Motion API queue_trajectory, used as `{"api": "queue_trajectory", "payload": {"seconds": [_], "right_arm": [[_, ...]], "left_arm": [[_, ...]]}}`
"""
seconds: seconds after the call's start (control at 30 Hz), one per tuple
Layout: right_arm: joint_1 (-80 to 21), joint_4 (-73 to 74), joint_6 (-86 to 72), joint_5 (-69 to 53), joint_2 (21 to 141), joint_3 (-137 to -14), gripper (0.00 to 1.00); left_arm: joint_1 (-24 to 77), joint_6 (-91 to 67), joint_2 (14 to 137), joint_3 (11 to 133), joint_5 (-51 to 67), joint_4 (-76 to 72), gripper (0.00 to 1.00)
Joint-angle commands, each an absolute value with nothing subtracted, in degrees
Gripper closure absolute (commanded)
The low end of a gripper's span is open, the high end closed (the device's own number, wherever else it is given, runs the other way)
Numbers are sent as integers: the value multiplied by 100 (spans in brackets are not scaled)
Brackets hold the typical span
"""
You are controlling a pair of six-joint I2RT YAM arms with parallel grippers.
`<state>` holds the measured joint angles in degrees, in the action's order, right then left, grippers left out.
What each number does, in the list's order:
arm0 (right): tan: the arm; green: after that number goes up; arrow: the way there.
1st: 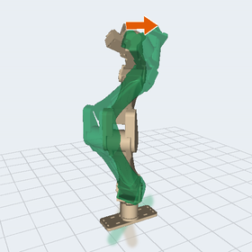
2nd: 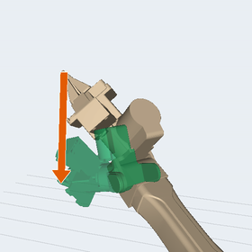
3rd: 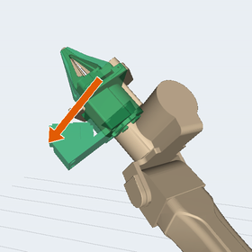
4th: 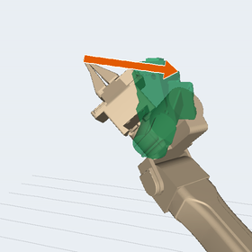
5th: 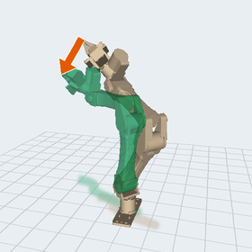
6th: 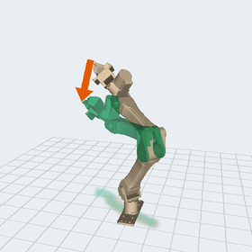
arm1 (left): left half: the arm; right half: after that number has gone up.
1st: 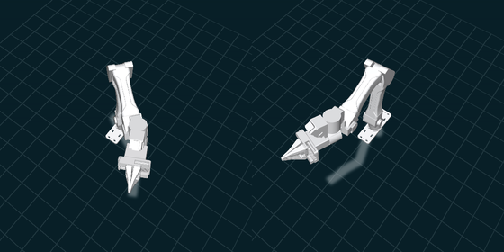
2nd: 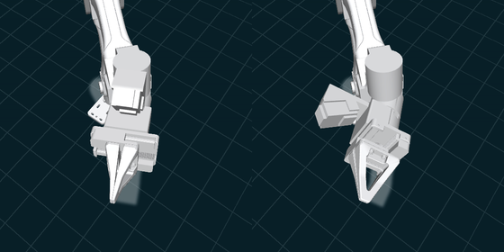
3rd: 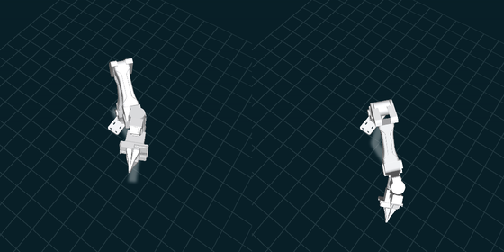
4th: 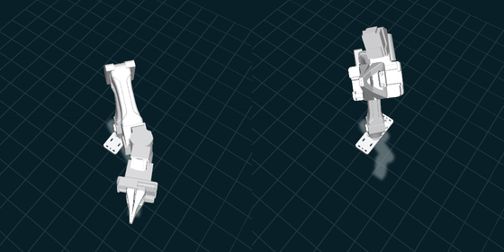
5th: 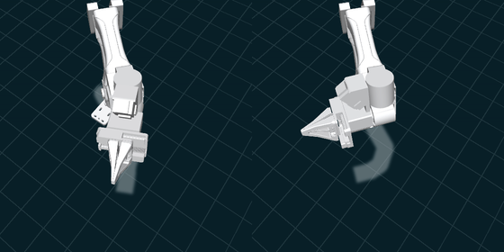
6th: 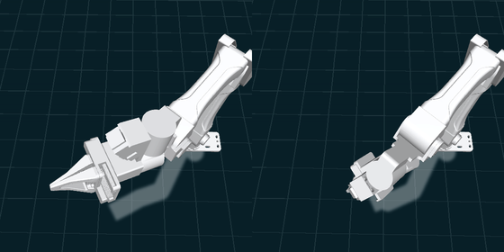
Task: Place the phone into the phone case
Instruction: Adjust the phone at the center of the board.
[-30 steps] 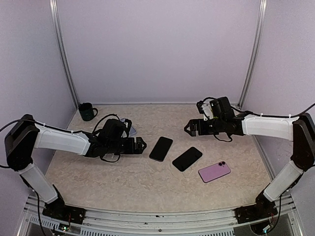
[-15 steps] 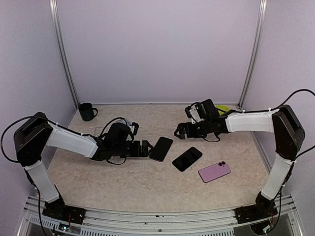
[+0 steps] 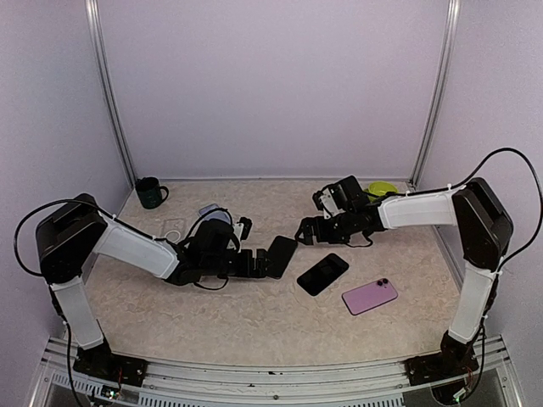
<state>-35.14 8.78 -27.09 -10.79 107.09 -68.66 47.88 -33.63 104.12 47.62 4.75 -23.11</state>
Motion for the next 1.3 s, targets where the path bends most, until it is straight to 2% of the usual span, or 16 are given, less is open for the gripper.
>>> {"api": "queue_trajectory", "payload": {"seconds": [0.0,1.27], "right_arm": [[-3590,901,-2784,-1188,10897,-7079,0],[-3786,898,-2953,-1711,12127,-7755,0]], "left_arm": [[4864,-3461,10528,4739,592,-2714,1],[5177,-3876,11358,4457,620,-3702,1]]}}
